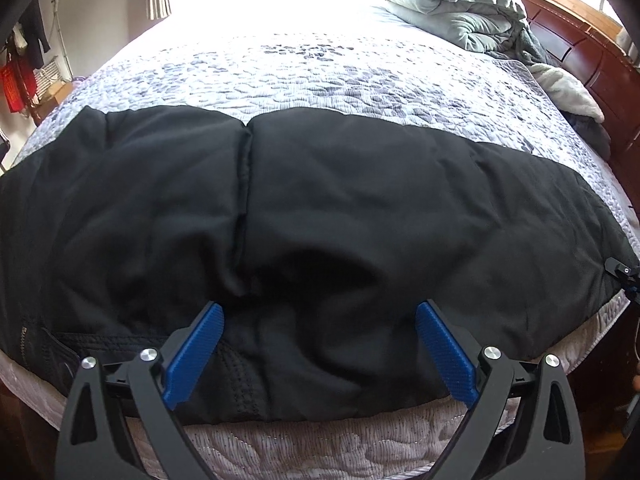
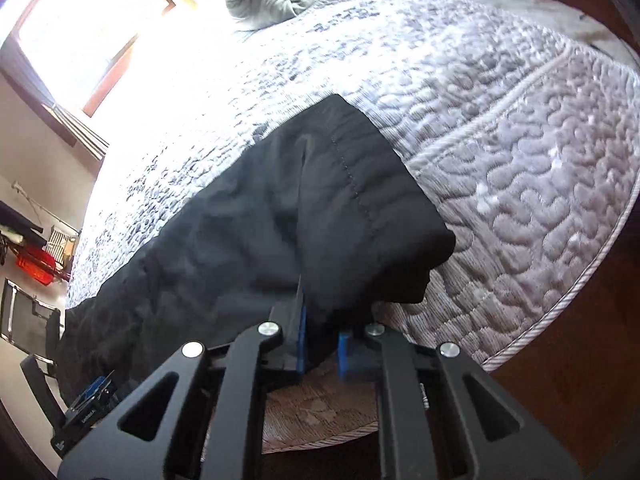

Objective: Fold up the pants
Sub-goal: 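Grasp the folded leg end with the right gripper and lift it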

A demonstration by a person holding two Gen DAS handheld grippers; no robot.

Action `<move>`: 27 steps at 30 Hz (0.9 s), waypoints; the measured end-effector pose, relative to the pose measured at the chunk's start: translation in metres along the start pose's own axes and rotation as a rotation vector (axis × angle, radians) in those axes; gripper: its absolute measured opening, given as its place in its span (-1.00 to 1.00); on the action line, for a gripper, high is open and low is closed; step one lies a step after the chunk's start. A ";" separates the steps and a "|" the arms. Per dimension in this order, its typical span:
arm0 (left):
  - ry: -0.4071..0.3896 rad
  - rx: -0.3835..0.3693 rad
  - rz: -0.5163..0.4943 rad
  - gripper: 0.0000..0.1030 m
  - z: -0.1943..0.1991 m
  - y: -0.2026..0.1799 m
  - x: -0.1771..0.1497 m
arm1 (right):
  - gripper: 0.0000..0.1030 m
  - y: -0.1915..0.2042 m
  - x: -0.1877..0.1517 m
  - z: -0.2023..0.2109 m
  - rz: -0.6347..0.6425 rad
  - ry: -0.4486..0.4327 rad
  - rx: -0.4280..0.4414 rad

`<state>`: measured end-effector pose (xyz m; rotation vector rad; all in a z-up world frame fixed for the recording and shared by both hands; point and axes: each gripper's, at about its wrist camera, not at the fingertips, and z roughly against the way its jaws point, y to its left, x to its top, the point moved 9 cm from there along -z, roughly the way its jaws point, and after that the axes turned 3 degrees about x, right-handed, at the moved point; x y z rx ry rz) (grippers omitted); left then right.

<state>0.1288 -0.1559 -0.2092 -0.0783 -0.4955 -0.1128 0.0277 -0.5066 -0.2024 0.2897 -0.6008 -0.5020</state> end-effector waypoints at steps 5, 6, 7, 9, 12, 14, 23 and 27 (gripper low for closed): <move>0.028 0.029 -0.053 0.93 -0.010 -0.003 -0.005 | -0.83 0.008 0.000 0.010 0.063 -0.008 -0.098; 0.024 0.035 -0.074 0.93 -0.012 -0.004 -0.007 | -0.83 0.002 -0.004 0.004 0.054 0.022 -0.131; 0.012 0.042 -0.084 0.94 -0.015 -0.004 -0.008 | -0.83 -0.004 -0.008 -0.004 0.027 0.049 -0.146; 0.004 0.043 -0.089 0.94 -0.018 -0.004 -0.009 | -0.83 -0.011 -0.016 -0.008 -0.015 0.061 -0.145; 0.011 0.021 -0.072 0.90 -0.012 -0.003 -0.007 | -0.83 -0.001 -0.007 0.005 -0.004 0.026 -0.141; 0.007 -0.008 -0.045 0.85 -0.003 0.003 -0.006 | -0.83 0.013 0.002 0.020 0.020 -0.005 -0.124; -0.064 0.039 0.042 0.85 0.034 0.073 -0.011 | -0.83 0.128 0.022 0.072 0.246 -0.131 -0.008; -0.058 0.044 0.073 0.85 0.039 0.096 -0.017 | -0.83 0.193 0.008 0.075 0.380 -0.122 0.055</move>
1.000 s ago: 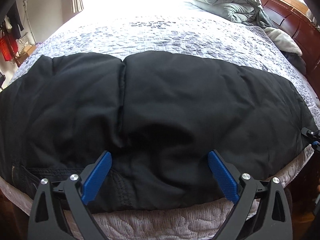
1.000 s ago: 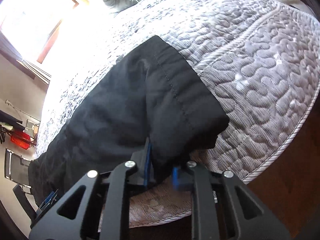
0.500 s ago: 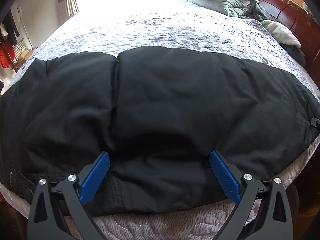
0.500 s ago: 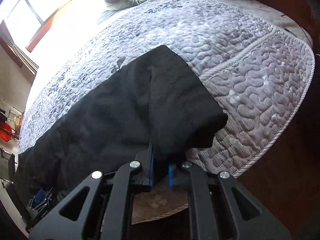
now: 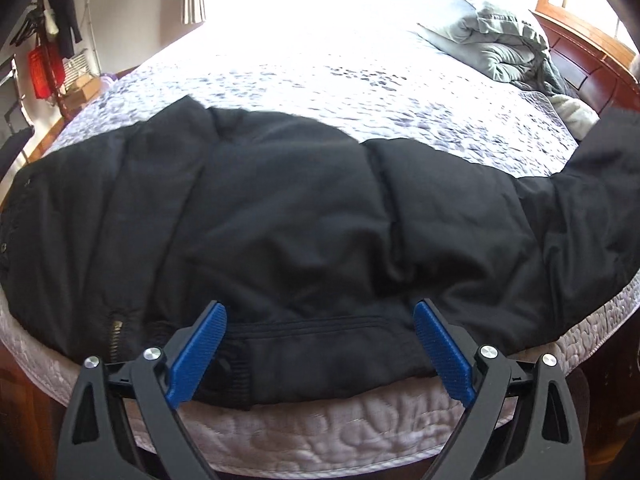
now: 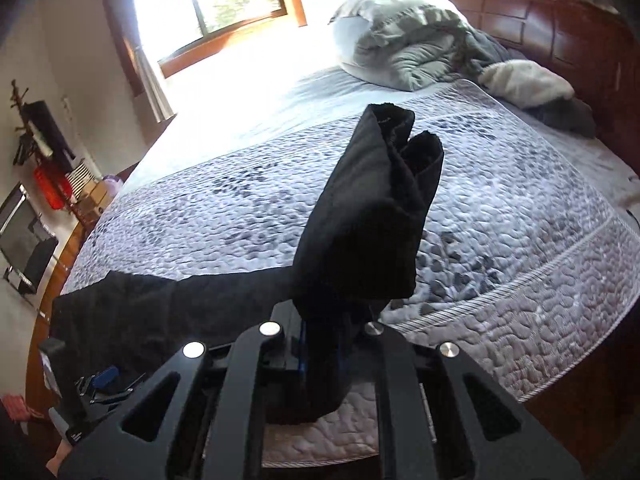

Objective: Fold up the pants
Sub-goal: 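Grasp the folded leg end with the right gripper and lift it, then carry the leg end over onto the waistband and open the right gripper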

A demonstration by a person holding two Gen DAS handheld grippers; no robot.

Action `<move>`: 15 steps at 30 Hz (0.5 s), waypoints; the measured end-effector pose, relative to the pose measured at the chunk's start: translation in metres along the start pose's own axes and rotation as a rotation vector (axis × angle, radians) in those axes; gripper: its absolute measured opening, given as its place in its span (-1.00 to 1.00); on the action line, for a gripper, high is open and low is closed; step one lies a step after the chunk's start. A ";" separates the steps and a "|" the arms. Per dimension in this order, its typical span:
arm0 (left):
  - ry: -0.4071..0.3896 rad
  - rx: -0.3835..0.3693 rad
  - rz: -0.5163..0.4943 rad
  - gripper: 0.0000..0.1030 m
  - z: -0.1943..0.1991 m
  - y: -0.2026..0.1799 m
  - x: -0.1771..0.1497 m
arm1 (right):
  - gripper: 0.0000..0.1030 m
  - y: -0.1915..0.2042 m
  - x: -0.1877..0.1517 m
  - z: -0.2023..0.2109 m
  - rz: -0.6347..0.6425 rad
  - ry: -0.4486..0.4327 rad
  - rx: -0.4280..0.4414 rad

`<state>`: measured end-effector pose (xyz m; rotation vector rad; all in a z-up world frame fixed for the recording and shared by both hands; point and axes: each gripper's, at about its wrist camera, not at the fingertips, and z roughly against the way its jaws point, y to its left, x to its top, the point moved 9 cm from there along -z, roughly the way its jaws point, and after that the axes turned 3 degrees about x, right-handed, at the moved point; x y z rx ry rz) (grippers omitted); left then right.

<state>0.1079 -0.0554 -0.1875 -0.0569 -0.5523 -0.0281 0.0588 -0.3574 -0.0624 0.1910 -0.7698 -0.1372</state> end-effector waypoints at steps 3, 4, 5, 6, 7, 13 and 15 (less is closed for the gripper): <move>-0.010 0.012 0.032 0.85 0.004 0.019 0.001 | -0.83 0.046 0.000 -0.005 0.091 0.013 0.044; -0.014 0.013 0.049 0.85 0.007 0.026 0.001 | -0.83 0.061 -0.002 -0.008 0.120 0.022 0.061; -0.019 0.010 0.072 0.85 0.010 0.035 0.001 | -0.83 0.075 -0.004 -0.011 0.146 0.031 0.075; -0.022 0.013 0.088 0.85 0.011 0.041 0.001 | -0.83 0.089 -0.007 -0.014 0.179 0.043 0.085; -0.028 0.021 0.107 0.85 0.013 0.051 0.001 | -0.83 0.101 -0.011 -0.018 0.208 0.054 0.090; -0.037 0.047 0.204 0.86 0.018 0.093 0.000 | -0.83 0.165 -0.049 -0.049 0.345 0.160 0.122; -0.036 0.047 0.237 0.86 0.018 0.105 -0.001 | -0.83 0.182 -0.067 -0.062 0.393 0.205 0.122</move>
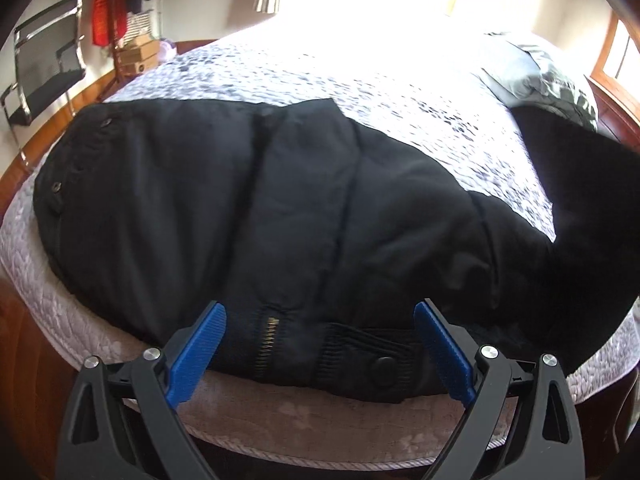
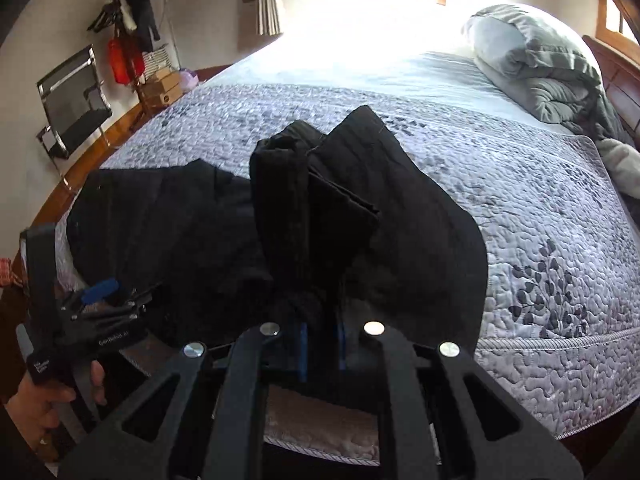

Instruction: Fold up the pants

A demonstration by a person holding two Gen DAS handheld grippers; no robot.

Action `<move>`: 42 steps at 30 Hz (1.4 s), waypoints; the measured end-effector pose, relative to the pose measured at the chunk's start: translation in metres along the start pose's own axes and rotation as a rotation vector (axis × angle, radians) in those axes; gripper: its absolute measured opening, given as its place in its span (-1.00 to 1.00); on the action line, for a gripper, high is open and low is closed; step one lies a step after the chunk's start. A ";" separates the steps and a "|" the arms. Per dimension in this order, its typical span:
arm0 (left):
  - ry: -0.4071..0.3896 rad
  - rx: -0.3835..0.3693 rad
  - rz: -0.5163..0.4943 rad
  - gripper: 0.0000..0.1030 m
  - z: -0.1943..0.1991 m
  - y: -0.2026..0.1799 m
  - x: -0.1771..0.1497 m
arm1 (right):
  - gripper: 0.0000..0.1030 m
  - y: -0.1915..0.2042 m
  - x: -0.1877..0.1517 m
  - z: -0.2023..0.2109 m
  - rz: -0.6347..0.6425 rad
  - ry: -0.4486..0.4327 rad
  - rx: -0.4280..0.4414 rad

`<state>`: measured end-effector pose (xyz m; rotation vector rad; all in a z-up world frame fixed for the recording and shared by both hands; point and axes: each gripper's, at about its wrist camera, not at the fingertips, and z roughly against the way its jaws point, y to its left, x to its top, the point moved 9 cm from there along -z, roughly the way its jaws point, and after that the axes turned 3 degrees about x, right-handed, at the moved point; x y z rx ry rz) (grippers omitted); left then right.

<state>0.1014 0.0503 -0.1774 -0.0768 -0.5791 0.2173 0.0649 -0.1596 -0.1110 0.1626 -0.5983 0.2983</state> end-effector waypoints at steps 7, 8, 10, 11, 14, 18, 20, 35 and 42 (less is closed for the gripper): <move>0.007 -0.005 0.051 0.86 -0.001 0.024 0.000 | -0.82 0.046 -0.040 -0.060 0.118 0.148 -0.032; 0.009 -0.006 0.053 0.86 -0.001 0.026 0.000 | -0.78 0.047 -0.043 -0.063 0.121 0.154 -0.034; 0.014 -0.006 0.054 0.86 -0.001 0.028 -0.001 | -0.69 0.050 -0.048 -0.068 0.118 0.169 -0.022; 0.017 -0.006 0.054 0.86 -0.002 0.029 -0.001 | -0.55 0.052 -0.049 -0.068 0.117 0.175 -0.009; 0.026 -0.005 0.051 0.86 -0.002 0.030 -0.004 | -0.14 0.059 -0.050 -0.057 0.082 0.168 0.081; 0.030 -0.006 0.052 0.87 -0.003 0.028 -0.004 | 0.06 0.067 -0.045 -0.034 0.028 0.125 0.190; 0.030 -0.008 0.053 0.87 -0.002 0.028 -0.004 | 0.11 0.068 -0.042 -0.027 0.035 0.115 0.185; 0.045 0.038 0.012 0.88 0.000 0.024 -0.010 | -0.76 0.052 -0.051 -0.048 -0.013 0.129 0.191; 0.049 0.024 0.007 0.89 -0.003 0.015 -0.013 | -0.77 0.064 -0.034 -0.023 0.005 0.085 0.246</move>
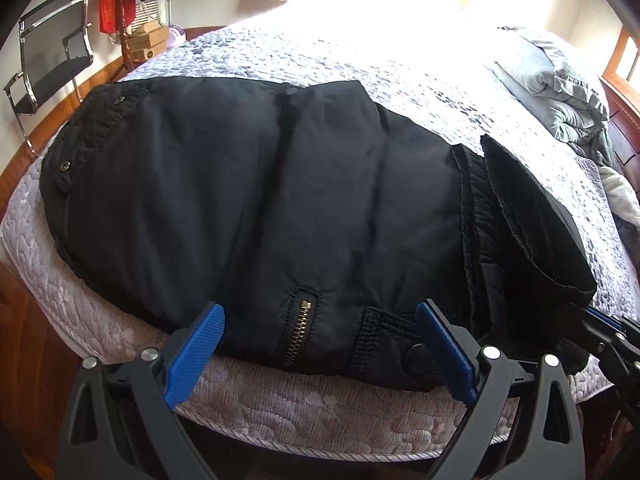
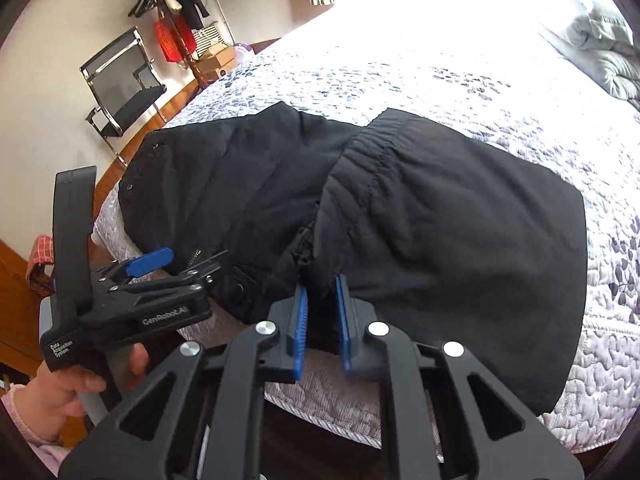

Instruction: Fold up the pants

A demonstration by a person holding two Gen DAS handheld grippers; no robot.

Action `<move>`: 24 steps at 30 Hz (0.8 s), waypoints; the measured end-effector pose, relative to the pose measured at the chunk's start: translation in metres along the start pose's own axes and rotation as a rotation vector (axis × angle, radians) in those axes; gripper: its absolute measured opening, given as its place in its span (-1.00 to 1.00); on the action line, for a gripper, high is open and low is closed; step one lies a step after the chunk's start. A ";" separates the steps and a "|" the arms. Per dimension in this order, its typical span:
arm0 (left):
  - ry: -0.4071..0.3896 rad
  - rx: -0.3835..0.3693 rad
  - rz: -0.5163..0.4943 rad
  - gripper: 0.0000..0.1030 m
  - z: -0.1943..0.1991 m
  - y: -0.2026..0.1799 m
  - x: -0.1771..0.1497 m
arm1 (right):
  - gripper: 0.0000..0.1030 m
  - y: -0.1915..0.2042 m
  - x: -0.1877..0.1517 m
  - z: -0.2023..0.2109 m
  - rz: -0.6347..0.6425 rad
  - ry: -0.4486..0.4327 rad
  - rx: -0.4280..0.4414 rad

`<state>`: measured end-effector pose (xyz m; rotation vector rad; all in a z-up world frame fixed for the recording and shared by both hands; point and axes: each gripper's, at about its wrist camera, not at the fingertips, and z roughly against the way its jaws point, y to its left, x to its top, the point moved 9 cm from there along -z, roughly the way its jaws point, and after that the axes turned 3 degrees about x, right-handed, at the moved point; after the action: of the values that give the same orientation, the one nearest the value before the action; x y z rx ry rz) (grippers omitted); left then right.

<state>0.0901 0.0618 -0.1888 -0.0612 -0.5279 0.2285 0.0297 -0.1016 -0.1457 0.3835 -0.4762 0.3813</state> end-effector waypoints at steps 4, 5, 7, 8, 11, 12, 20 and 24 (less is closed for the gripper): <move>0.006 0.002 -0.007 0.89 0.000 -0.001 0.002 | -0.77 0.004 0.001 -0.004 0.019 0.018 0.001; 0.003 0.005 -0.015 0.89 0.001 0.000 0.003 | -0.77 0.004 0.001 -0.005 0.018 0.024 0.003; -0.004 0.022 -0.026 0.89 0.003 0.003 0.004 | -0.77 0.002 0.001 -0.007 -0.003 0.034 0.021; 0.000 0.018 -0.028 0.89 0.004 0.004 0.003 | -0.77 0.001 0.001 -0.008 -0.014 0.039 0.031; 0.036 0.007 -0.017 0.89 0.004 0.011 0.001 | -0.77 -0.002 0.002 -0.016 -0.039 0.050 0.053; 0.045 0.004 -0.020 0.89 0.004 0.012 0.000 | -0.77 -0.003 0.002 -0.017 -0.046 0.055 0.057; 0.053 0.023 -0.052 0.89 0.006 0.026 0.008 | -0.77 -0.008 -0.001 -0.031 -0.085 0.113 0.074; 0.053 0.036 -0.044 0.89 0.002 0.032 0.013 | -0.77 -0.012 -0.003 -0.033 -0.117 0.124 0.114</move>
<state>0.0935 0.0956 -0.1846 -0.0208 -0.4718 0.1928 0.0447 -0.0986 -0.1775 0.4927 -0.3101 0.3170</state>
